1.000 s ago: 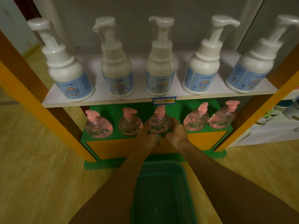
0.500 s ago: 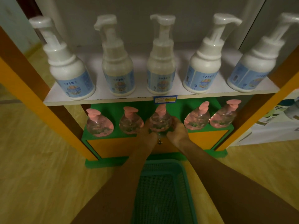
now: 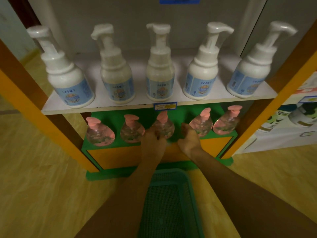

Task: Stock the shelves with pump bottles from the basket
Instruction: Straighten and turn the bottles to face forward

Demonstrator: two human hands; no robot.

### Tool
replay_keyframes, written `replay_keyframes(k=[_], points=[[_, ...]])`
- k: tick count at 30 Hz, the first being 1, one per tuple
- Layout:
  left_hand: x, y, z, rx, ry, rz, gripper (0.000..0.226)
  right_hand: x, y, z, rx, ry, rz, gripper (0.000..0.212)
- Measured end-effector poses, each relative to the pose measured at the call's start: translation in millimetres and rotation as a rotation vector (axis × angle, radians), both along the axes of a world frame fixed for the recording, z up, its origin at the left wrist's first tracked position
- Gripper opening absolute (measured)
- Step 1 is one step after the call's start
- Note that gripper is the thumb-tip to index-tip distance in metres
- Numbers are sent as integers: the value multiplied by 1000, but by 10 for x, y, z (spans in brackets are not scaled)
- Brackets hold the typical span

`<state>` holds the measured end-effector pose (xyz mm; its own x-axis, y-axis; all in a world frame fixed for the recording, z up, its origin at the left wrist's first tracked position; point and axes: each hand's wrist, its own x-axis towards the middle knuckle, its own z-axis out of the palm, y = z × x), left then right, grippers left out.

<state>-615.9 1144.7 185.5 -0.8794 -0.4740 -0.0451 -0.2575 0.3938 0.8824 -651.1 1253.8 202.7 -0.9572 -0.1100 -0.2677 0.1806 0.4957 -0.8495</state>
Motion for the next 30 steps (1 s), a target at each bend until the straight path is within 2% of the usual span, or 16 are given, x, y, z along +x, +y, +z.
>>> replay_keyframes(k=[6, 11, 15, 20, 25, 30], points=[[-64, 253, 27, -40, -26, -98, 13, -57, 252, -10, 53, 69, -118, 58], [-172, 533, 2, 122, -135, -160, 51, -123, 492, -34, 53, 165, -263, 47], [-276, 797, 13, 200, -151, -216, 55, -229, 687, -28, 19, 177, -424, 43], [-403, 1031, -45, 250, -94, -226, 52, -331, 848, -59, -27, 51, -277, 64], [-463, 1057, -156, 225, -121, -173, 53, -361, 843, -89, -31, 37, -195, 48], [-457, 1003, -170, 249, -109, -169, 58, -338, 825, -110, -4, 40, -166, 55]])
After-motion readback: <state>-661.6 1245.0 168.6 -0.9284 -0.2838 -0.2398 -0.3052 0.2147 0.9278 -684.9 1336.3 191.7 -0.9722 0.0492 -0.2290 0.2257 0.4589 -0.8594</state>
